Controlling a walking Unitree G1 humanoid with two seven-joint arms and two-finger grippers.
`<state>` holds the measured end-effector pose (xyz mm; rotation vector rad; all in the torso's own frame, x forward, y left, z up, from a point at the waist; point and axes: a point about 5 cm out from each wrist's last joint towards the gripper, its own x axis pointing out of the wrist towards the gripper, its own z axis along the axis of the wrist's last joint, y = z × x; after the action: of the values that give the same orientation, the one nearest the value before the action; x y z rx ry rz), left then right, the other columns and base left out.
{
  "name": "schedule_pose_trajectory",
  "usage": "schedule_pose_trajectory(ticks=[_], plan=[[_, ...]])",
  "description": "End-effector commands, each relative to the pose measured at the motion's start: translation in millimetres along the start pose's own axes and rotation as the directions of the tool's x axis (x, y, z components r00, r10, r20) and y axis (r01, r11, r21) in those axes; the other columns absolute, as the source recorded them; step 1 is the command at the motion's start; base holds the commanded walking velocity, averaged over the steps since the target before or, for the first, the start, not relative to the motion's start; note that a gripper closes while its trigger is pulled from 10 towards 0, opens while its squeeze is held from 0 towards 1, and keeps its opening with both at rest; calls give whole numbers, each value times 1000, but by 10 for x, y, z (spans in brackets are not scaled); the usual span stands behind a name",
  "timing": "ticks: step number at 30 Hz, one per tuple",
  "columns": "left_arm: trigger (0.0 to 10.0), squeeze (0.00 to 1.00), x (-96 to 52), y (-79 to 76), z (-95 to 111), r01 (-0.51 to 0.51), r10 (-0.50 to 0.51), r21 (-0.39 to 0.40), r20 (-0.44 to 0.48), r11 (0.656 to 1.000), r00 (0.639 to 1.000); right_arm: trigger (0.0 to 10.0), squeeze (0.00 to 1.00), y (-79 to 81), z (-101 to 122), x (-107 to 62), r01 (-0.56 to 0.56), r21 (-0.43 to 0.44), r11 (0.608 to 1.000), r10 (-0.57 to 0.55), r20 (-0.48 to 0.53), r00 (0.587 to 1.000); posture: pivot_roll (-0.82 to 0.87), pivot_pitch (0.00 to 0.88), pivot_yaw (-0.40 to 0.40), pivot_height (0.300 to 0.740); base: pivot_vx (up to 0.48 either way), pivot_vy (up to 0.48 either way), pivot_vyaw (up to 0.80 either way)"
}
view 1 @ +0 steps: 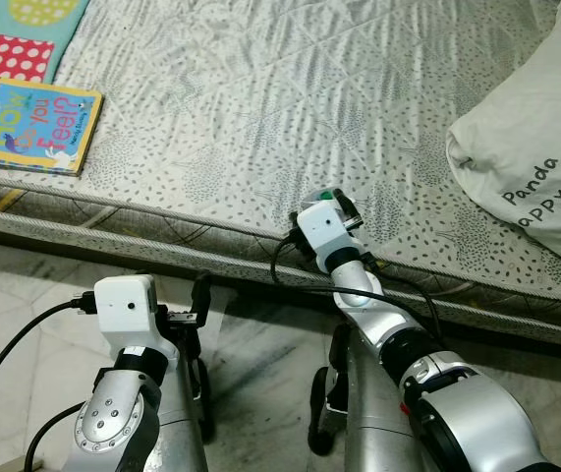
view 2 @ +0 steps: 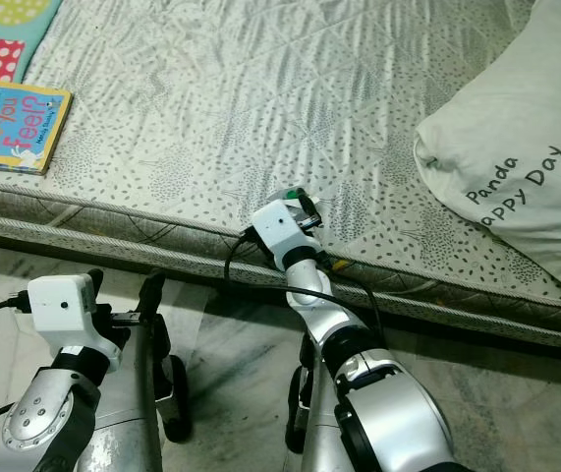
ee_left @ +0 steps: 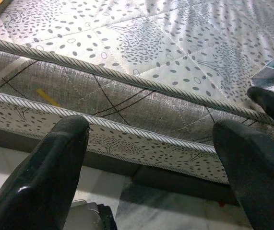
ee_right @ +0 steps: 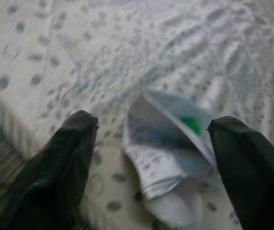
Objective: Clean up the room
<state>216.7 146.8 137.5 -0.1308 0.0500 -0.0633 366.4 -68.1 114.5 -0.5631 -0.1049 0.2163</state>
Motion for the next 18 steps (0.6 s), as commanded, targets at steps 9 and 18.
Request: schedule_pose_trajectory(ticks=[9,18], plan=[[10000,0,-52,26,-7,-18,18,13,-16,1000,1000,10000,0,45,-52,-2,30,-117,993,-37,-59,998,205,438,-71,581,0,0,0],[10000,0,-65,54,3,-27,27,20,-15,999,1000,3647,0,50,-95,-2,2,-259,966,-25,-85,996,218,440,-76,581,0,0,0]])
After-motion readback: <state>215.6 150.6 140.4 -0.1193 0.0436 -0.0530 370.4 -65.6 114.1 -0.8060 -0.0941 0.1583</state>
